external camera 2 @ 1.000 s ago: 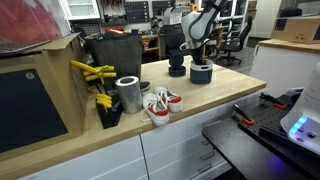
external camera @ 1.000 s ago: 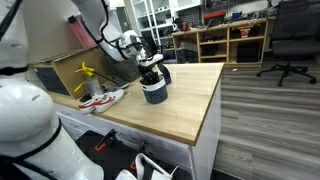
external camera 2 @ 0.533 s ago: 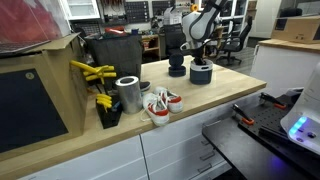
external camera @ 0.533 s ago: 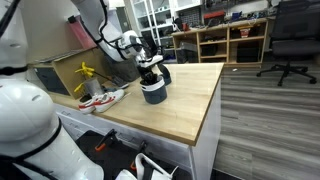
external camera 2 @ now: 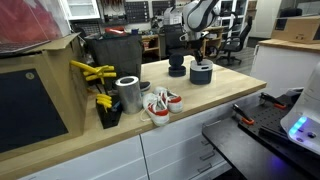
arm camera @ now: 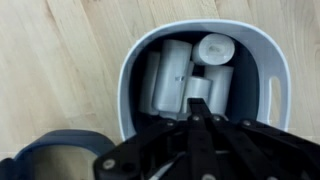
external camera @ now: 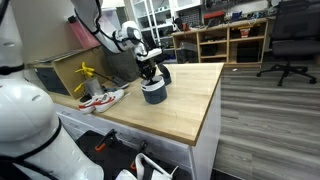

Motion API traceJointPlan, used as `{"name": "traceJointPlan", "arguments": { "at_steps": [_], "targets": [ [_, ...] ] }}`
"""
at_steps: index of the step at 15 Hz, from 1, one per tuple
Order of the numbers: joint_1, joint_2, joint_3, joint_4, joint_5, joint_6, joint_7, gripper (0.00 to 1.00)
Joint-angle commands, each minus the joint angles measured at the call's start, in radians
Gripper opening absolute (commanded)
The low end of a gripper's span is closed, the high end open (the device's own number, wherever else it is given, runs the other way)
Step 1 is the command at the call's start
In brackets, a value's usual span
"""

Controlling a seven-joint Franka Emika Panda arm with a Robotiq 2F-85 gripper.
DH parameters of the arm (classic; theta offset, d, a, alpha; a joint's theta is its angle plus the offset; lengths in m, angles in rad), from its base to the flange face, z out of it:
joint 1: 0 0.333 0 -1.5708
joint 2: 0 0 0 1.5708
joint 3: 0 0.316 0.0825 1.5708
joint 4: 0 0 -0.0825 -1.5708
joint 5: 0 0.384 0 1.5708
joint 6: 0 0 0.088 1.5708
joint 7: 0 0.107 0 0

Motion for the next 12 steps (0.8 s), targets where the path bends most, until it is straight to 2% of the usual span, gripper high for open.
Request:
{"name": "traceJointPlan", "arguments": {
  "at_steps": [1, 3, 4, 5, 6, 7, 8, 9, 12],
  "targets": [
    [0.003, -0.078, 0.002, 0.014, 0.047, -0.052, 0.043, 0.0],
    [0.008, -0.1, -0.001, 0.0, 0.044, -0.036, 0.06, 0.0],
    [0.011, -0.109, -0.003, -0.007, 0.036, -0.034, 0.07, 0.11],
    [0.014, -0.111, -0.007, -0.022, 0.016, -0.022, 0.083, 0.15],
    [0.017, -0.107, -0.011, -0.029, 0.0, -0.02, 0.097, 0.15],
    [0.017, -0.101, -0.012, -0.034, -0.012, -0.017, 0.104, 0.14],
    [0.018, -0.09, -0.013, -0.039, -0.022, -0.017, 0.111, 0.05],
    [0.022, -0.071, -0.017, -0.05, -0.048, 0.005, 0.139, 0.02],
    [0.033, -0.04, -0.023, -0.094, -0.134, 0.066, 0.221, 0.0]
  ]
}}
